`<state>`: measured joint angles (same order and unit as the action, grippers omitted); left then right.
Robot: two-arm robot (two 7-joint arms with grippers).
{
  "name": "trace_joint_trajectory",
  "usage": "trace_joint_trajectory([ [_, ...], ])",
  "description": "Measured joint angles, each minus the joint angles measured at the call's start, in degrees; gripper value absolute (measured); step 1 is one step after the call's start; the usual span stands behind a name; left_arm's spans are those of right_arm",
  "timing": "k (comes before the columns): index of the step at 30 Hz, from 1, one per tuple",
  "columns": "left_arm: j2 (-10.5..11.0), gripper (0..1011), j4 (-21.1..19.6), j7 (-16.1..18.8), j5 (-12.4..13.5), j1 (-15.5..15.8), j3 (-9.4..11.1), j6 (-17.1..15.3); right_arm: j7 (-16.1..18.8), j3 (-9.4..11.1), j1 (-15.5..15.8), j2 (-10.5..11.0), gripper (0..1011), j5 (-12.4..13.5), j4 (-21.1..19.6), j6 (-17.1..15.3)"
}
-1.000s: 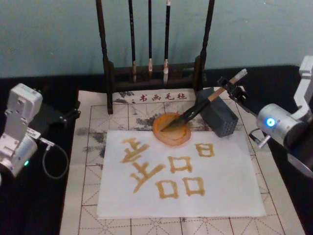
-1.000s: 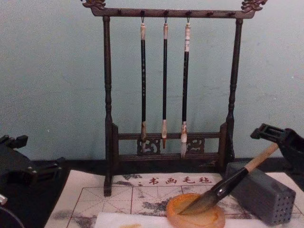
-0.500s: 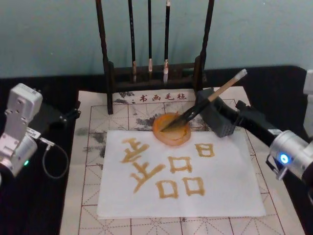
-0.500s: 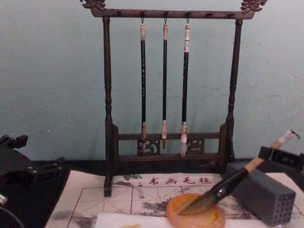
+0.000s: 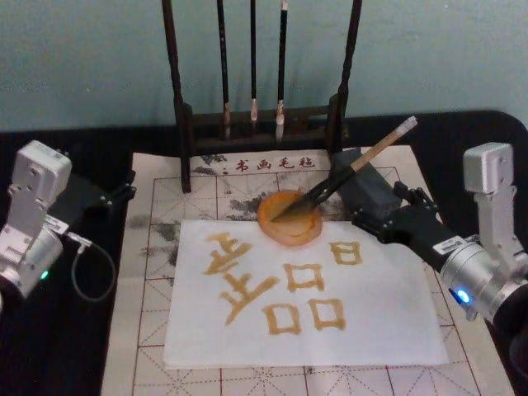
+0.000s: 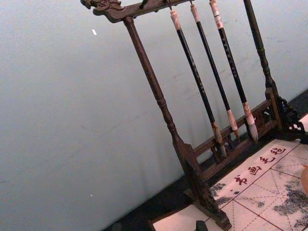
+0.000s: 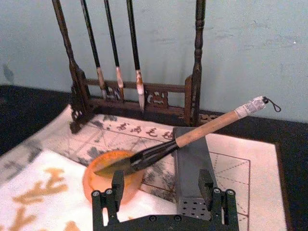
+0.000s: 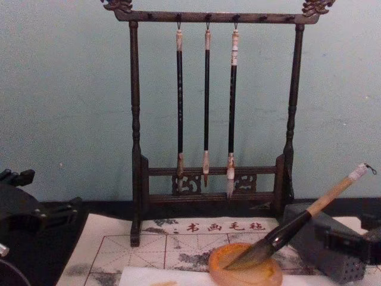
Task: Pick up the brush from the inkstone, write on the paper, then place the brush back to its original position.
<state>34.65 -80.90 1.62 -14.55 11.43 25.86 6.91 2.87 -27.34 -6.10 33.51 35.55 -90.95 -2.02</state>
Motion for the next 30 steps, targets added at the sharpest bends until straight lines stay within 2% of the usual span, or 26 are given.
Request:
trace_joint_trajectory([
  [4,0.0,1001,0.0,0.0,0.0,0.0,0.0,0.0,-1.4,-0.9,-0.2,-0.4,1002,-4.3,1.1,1.1],
  [9,0.0,1001,0.0,0.0,0.0,0.0,0.0,0.0,-2.5,-1.3,-0.3,-0.9,1002,-7.2,2.1,2.7],
  [30,0.0,1001,0.0,0.0,0.0,0.0,0.0,0.0,-2.0,-1.0,-0.2,-0.7,1002,-5.8,1.7,2.0],
])
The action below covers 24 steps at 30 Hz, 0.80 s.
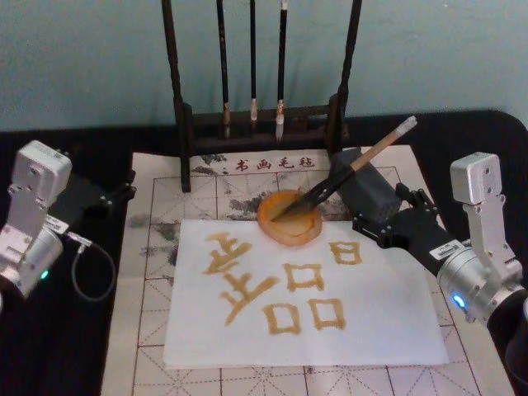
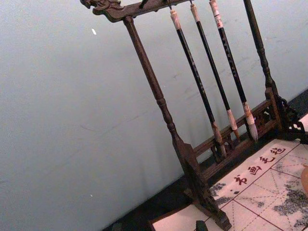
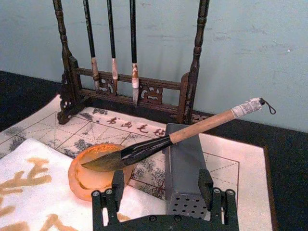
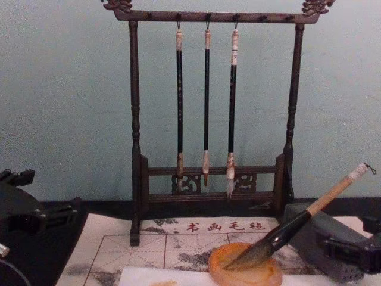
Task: Pick up the brush from the inkstone, write on the paper, then place the brush back to its original position.
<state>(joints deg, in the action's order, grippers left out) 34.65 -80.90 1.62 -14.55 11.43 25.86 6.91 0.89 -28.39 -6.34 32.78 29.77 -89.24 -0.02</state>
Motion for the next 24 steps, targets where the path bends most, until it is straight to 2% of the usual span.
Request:
trace_joint_trajectory([
  [24,0.0,1001,0.0,0.0,0.0,0.0,0.0,0.0,0.1,0.1,0.0,0.1,1002,0.3,-0.1,-0.2],
])
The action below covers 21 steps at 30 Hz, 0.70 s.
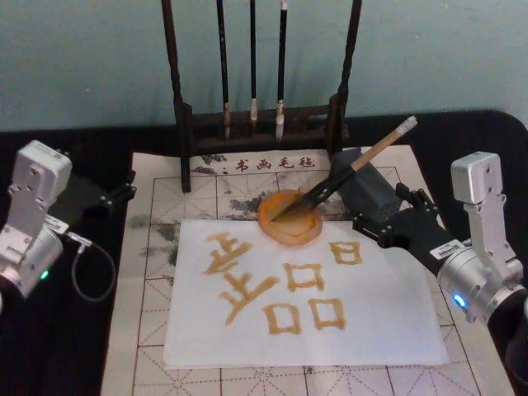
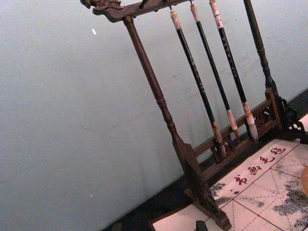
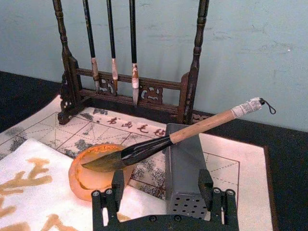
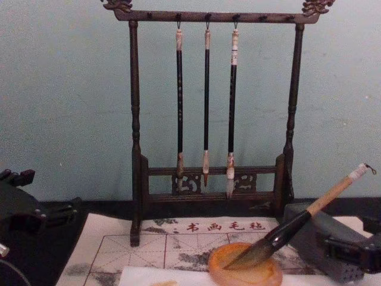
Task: Pick up the brush from the inkstone, write on the paper, then place the brush back to its original position.
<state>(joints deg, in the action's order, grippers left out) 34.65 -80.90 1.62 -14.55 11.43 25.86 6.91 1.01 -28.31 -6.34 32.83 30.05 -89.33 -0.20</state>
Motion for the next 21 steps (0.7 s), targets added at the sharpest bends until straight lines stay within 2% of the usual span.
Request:
trace_joint_trajectory([
  [21,0.0,1001,0.0,0.0,0.0,0.0,0.0,0.0,0.0,0.0,0.0,0.0,1002,0.0,0.0,0.0],
])
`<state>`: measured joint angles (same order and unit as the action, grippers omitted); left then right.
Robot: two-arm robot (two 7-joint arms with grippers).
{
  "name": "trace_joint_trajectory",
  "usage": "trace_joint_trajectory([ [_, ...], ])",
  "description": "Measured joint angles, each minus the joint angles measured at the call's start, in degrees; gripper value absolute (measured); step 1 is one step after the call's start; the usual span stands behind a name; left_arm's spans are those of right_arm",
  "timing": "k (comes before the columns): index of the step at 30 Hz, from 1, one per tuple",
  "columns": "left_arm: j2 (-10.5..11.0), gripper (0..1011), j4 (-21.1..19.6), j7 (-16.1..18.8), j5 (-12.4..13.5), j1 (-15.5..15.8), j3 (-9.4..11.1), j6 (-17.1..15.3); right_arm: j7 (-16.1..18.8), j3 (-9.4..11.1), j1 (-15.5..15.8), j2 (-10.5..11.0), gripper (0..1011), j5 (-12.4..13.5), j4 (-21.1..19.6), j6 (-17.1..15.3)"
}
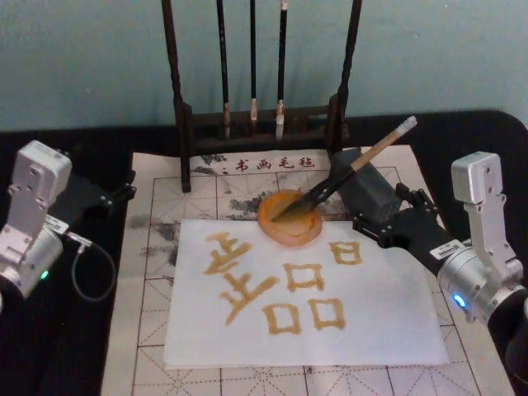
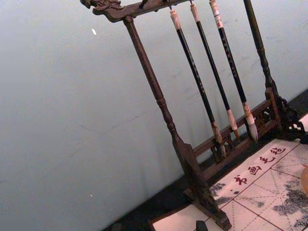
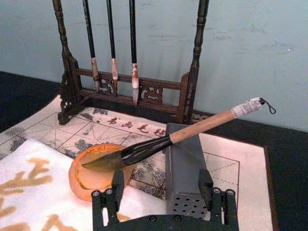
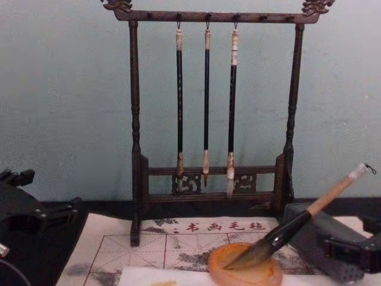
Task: Pick up the brush from the inkstone, write on the paper, then place the brush back to its original position.
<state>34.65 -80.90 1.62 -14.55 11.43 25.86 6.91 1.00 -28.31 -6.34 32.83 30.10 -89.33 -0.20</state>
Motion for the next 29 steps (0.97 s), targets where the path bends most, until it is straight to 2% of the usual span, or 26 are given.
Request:
trace_joint_trajectory([
  [29,0.0,1001,0.0,0.0,0.0,0.0,0.0,0.0,0.0,0.0,0.0,0.0,1002,0.0,0.0,0.0],
])
